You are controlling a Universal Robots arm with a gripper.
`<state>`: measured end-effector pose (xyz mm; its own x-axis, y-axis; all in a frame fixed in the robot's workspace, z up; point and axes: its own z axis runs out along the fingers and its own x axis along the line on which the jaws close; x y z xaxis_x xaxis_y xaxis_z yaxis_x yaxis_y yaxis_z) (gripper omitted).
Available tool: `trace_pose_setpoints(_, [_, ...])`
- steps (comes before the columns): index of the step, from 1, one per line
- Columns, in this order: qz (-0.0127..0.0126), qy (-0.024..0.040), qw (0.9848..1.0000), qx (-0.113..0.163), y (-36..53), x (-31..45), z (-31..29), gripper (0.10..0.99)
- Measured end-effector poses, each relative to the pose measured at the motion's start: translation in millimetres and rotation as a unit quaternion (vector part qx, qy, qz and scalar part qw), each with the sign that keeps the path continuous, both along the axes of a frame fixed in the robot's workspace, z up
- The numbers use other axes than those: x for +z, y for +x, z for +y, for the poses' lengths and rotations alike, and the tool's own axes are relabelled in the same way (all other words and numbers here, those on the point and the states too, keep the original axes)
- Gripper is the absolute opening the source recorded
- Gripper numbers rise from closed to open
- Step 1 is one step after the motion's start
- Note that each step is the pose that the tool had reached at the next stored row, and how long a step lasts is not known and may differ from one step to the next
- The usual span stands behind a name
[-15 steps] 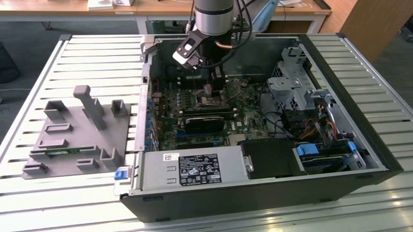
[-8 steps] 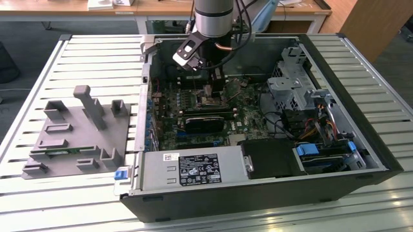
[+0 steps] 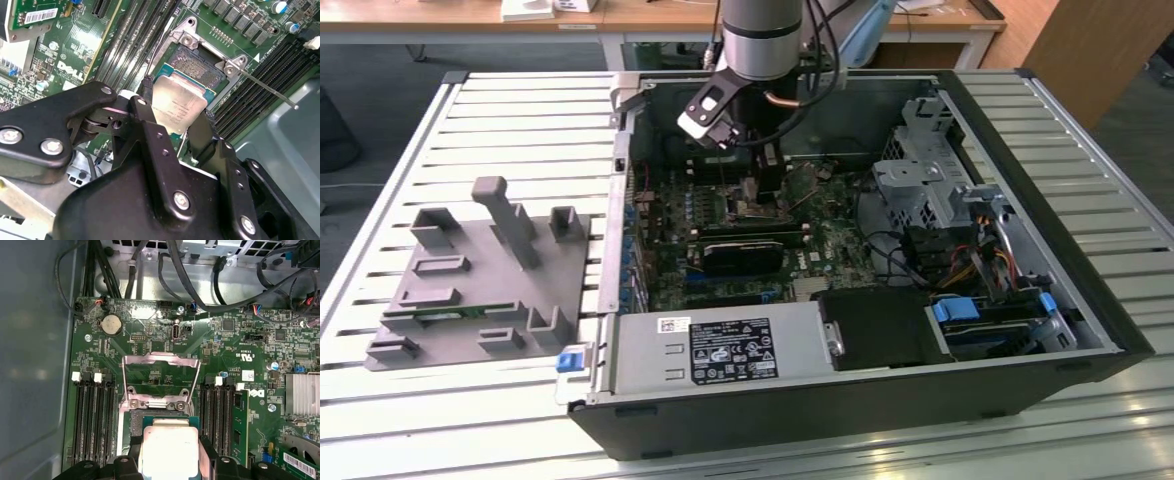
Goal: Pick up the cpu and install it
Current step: 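Place the cpu into insertion slot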
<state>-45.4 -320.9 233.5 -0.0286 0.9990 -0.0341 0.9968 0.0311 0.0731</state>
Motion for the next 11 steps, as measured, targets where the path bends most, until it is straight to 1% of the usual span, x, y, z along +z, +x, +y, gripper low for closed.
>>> trace_pose_setpoints(8, [0.0000, 0.0000, 1.0000, 0.000, -0.2, -4.4, 0.1, 0.529])
trace_pose_setpoints(11, [0.0000, -0.0001, 1.0000, 0.000, -0.2, -7.3, 1.5, 0.529])
